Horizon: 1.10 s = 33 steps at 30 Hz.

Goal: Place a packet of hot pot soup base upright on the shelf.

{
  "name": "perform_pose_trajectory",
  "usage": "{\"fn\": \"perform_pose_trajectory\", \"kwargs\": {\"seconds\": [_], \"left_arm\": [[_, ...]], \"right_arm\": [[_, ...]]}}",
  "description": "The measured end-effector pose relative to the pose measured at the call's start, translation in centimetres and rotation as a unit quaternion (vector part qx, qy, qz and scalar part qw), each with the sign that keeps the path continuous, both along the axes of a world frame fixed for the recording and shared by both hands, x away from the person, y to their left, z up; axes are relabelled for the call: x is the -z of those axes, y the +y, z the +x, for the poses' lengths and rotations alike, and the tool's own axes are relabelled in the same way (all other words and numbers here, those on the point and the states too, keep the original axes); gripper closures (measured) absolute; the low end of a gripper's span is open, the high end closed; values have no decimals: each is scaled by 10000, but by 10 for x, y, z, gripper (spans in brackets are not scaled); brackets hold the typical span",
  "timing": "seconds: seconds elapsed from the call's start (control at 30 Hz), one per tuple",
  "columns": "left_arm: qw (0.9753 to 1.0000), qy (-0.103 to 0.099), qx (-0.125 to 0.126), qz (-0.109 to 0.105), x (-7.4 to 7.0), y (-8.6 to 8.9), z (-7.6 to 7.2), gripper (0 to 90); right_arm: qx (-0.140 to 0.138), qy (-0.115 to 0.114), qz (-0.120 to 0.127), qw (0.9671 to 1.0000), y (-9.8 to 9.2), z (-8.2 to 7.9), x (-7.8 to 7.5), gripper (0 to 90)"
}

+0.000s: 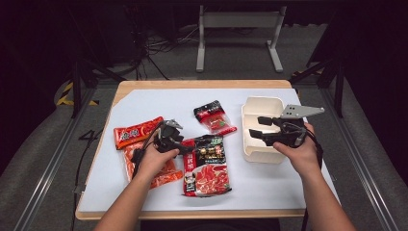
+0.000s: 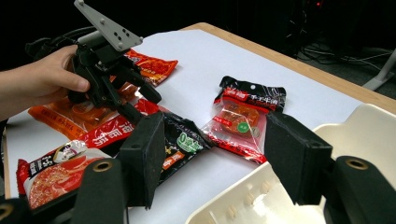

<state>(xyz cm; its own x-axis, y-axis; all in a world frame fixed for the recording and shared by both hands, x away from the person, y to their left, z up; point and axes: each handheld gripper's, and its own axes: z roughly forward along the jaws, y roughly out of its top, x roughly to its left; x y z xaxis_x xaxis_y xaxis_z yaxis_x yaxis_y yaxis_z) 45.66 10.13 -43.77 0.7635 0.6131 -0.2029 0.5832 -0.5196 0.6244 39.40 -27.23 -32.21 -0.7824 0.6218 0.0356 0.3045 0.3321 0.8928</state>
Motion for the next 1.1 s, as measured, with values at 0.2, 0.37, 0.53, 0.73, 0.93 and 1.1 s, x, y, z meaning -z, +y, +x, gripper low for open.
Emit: {"fn": "perform_pose_trajectory", "kwargs": {"seconds": [0.2, 0.37, 0.53, 0.73, 0.93, 1.1], "left_arm": [[10000, 43, 11, 5, 1, -1, -1, 330], [10000, 96, -16, -5, 1, -1, -1, 333], [9997, 216, -51, -142, 1, 0, -3, 470], [9975, 543, -119, -427, 3, 4, -3, 663], [9951, 659, -251, -686, -1, 8, -5, 819], [9945, 602, -302, -799, -8, 9, -9, 840]], "right_arm": [[13, -5, -14, 10000, 0, 0, 0, 391], [0, 39, -27, 10000, 0, 0, 0, 400], [7, 61, -65, 10000, 2, 0, 1, 400], [20, 70, -124, 9999, 3, 1, 2, 400], [19, 48, -113, 9999, 3, 0, 1, 399], [43, 60, -112, 9999, 1, 1, 2, 401]]}}
